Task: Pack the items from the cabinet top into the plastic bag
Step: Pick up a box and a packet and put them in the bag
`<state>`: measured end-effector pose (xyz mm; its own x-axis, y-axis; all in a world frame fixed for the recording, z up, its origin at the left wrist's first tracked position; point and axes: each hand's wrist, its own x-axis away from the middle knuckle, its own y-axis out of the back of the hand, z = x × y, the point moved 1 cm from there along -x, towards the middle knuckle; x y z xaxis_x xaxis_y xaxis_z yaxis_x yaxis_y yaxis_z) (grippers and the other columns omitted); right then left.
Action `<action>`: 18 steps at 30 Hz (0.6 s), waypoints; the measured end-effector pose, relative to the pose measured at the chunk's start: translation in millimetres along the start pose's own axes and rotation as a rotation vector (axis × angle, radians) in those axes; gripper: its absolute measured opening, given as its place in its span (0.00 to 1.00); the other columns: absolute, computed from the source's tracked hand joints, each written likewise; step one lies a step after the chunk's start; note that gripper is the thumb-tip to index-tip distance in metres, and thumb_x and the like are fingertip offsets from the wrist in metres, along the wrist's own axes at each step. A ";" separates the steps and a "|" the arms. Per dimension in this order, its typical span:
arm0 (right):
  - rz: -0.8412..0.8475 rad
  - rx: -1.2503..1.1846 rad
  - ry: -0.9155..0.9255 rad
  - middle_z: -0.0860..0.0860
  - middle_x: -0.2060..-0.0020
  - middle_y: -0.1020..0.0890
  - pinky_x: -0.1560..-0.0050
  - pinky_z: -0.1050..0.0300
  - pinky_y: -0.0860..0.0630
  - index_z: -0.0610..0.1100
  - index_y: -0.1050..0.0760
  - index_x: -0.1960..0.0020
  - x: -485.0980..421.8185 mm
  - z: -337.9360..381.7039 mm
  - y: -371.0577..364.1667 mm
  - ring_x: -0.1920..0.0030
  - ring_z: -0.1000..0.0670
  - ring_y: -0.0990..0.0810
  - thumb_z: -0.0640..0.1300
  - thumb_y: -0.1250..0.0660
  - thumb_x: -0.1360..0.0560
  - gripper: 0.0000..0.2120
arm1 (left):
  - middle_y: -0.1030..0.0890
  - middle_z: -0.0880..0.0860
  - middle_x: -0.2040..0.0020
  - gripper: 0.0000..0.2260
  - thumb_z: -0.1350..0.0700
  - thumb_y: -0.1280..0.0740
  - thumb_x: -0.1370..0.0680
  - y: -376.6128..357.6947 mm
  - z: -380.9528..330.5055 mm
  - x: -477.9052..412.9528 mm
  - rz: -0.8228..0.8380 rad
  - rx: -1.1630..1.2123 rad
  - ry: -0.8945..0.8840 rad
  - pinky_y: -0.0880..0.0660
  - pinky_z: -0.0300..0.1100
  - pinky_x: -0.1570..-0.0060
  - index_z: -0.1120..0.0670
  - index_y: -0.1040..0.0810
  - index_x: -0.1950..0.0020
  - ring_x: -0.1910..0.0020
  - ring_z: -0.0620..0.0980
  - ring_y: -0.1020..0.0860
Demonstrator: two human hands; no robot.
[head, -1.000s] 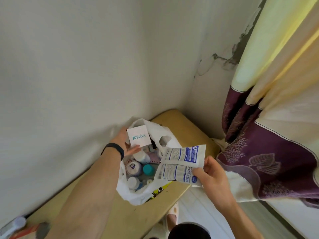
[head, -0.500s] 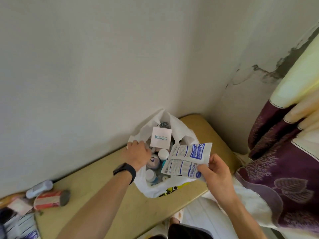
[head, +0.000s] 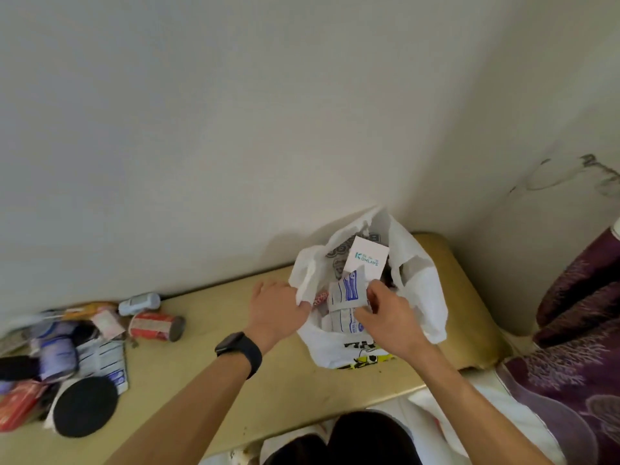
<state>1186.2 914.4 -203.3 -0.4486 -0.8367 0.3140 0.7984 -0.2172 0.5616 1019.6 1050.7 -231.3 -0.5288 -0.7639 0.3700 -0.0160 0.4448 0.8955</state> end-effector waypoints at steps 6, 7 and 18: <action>0.195 0.203 -0.081 0.49 0.55 0.21 0.58 0.56 0.26 0.46 0.30 0.47 -41.9 -15.6 -37.2 0.54 0.47 0.22 0.46 0.35 0.23 0.07 | 0.35 0.50 0.71 0.17 0.53 0.34 0.24 18.0 5.4 23.6 -0.276 0.640 0.103 0.42 0.43 0.70 0.53 0.38 0.69 0.72 0.47 0.39; 0.248 0.267 -0.098 0.49 0.53 0.22 0.55 0.53 0.25 0.46 0.31 0.43 -43.0 -22.9 -40.1 0.52 0.45 0.22 0.48 0.36 0.23 0.11 | 0.35 0.50 0.72 0.18 0.54 0.34 0.24 18.0 5.8 26.9 -0.301 0.641 0.100 0.42 0.44 0.70 0.53 0.38 0.69 0.72 0.47 0.39; -0.144 0.948 -0.075 0.46 0.26 0.39 0.33 0.43 0.37 0.53 0.32 0.33 -34.4 -60.6 9.5 0.26 0.42 0.44 0.61 0.40 0.25 0.24 | 0.22 0.44 0.48 0.19 0.52 0.33 0.24 8.9 4.5 35.0 -0.306 0.660 0.108 0.22 0.45 0.53 0.46 0.33 0.35 0.52 0.46 0.22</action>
<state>1233.6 910.7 -255.2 -0.5675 -0.7925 0.2232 0.0916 0.2086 0.9737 997.1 1030.0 -211.5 -0.3322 -0.9259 0.1800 -0.6755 0.3667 0.6397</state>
